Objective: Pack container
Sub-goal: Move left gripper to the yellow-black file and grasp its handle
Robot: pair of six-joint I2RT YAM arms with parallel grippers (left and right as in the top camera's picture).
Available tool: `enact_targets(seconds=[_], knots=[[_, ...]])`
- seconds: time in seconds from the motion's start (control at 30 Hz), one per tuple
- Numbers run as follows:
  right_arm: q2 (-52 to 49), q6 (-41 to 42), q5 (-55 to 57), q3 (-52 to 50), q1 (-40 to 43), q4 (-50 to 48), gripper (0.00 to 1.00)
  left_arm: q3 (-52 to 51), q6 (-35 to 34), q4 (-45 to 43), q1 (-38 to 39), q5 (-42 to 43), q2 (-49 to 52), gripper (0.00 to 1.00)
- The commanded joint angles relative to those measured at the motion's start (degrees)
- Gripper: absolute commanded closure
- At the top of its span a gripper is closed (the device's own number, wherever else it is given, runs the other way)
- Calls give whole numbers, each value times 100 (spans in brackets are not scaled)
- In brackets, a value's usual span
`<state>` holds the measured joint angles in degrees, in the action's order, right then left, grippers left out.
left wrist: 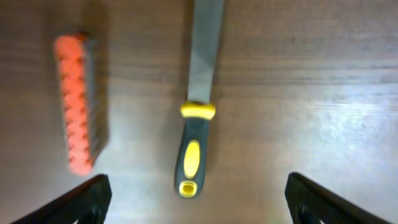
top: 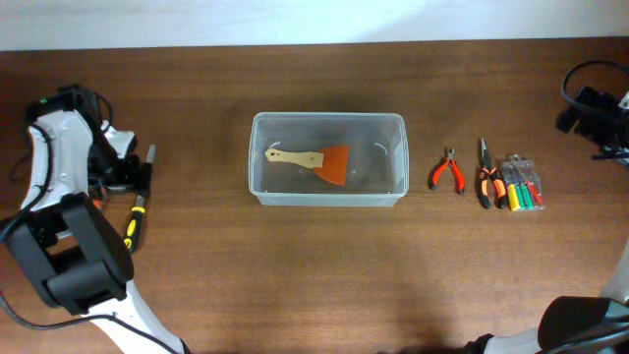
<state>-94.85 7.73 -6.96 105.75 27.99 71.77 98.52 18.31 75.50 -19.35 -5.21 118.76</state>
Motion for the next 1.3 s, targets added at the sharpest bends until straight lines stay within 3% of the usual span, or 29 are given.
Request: enact_targets(seconds=[0.0,0.1,0.13,0.23,0.77,1.07,1.27], knots=[[-4,28,-4,28,15,-13,2,-614,195,-476,7,138,26,11],[-4,31,-4,28,15,-13,1,-1097,195,-896,4,131,26,11],[-4,28,-4,28,15,-13,1,-1250,195,-1036,2,85,26,18],[-4,28,-4,28,15,-13,2,-1591,199,-1377,-44,26,26,23],[-4,28,-4,28,15,-13,1,-1987,372,-2184,-256,33,37,27],[-4,28,-4,28,15,-13,2,-2142,367,-2232,-256,52,37,52],[-4,28,-4,28,15,-13,2,-2337,369,-2240,-258,48,37,56]])
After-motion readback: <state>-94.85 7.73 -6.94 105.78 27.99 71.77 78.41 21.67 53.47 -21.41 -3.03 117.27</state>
